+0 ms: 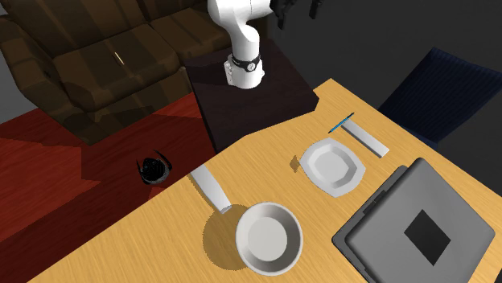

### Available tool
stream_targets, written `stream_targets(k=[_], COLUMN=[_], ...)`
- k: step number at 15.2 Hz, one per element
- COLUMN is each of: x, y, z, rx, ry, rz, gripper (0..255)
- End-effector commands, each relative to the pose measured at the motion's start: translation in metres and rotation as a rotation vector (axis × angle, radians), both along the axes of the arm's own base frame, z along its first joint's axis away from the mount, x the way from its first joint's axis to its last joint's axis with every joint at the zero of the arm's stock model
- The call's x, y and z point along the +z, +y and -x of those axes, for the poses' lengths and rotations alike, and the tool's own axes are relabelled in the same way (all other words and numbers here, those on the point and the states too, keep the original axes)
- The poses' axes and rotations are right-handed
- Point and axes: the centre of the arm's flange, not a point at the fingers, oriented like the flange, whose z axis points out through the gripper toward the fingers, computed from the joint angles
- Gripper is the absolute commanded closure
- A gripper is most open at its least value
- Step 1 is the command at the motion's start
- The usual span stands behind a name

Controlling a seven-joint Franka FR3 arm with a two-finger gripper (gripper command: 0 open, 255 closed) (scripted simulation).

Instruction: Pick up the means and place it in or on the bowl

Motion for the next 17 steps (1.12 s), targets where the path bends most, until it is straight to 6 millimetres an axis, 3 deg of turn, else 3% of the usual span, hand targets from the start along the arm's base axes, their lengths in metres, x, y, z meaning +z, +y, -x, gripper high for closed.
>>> stream_targets(k=[1,17], x=[0.0,-0.162], y=[0.0,-0.128], z=[0.0,-0.041], rx=[0.0,0.067], ry=[0.0,-0.011], rz=[0.0,0.003], gripper=[0,0])
